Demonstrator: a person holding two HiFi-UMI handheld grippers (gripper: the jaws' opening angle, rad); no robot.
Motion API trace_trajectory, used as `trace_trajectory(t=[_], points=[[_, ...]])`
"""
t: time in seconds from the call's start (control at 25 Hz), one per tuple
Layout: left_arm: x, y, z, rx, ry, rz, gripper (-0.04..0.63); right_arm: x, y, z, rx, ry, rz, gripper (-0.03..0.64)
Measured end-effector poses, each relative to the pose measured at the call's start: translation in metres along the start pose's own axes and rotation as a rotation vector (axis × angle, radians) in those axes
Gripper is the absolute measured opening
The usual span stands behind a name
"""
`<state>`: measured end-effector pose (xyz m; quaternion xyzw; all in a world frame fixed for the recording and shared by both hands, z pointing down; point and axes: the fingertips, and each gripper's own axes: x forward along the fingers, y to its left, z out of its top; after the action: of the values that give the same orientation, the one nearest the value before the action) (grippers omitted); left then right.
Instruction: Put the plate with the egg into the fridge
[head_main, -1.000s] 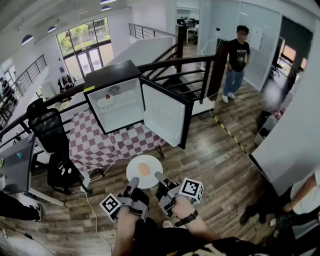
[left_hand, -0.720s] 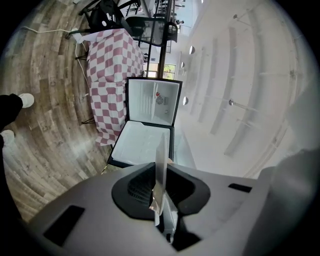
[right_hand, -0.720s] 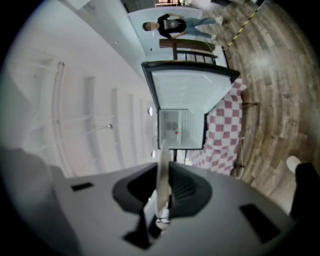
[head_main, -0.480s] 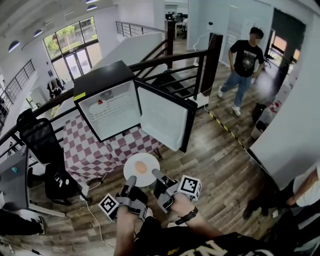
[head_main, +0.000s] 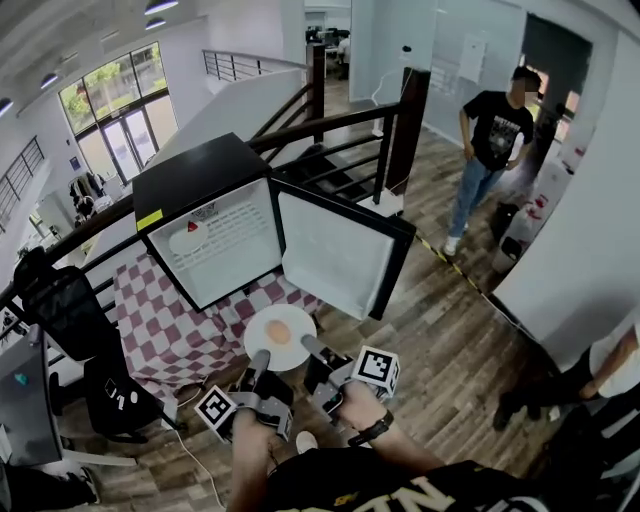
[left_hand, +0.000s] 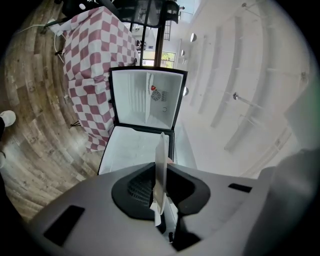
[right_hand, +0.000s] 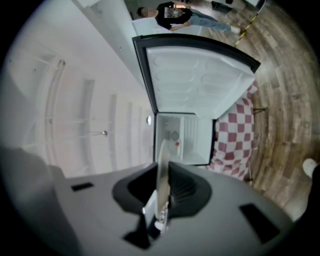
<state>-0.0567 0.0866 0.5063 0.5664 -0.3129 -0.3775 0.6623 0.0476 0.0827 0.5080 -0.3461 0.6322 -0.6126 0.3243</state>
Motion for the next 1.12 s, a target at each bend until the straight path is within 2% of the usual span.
trace_trajectory(t=[0.32,0.52,0.68,0.84,1.0,1.12], points=[[0.02,-0.005,0.03,-0.007,0.068,0.015,0.048,0.033,0.003,0.003,-0.032,-0.058,-0.018,0.051],[0.023,0.001,0.043,-0.024,0.073,0.029,0.048,0.042,-0.002,-0.002,-0.031,-0.066,-0.047,0.051],[0.03,0.006,0.049,-0.04,0.063,0.051,0.048,0.053,-0.008,0.003,-0.013,-0.049,-0.061,0.051],[0.054,0.006,0.062,-0.011,0.031,0.06,0.048,0.076,-0.013,0.022,-0.035,-0.005,-0.065,0.051],[0.09,0.015,0.074,0.037,0.003,0.069,0.048,0.107,-0.027,0.049,-0.101,0.056,-0.137,0.051],[0.117,0.013,0.087,0.062,-0.038,0.064,0.048,0.133,-0.03,0.069,-0.078,0.093,-0.135,0.051]])
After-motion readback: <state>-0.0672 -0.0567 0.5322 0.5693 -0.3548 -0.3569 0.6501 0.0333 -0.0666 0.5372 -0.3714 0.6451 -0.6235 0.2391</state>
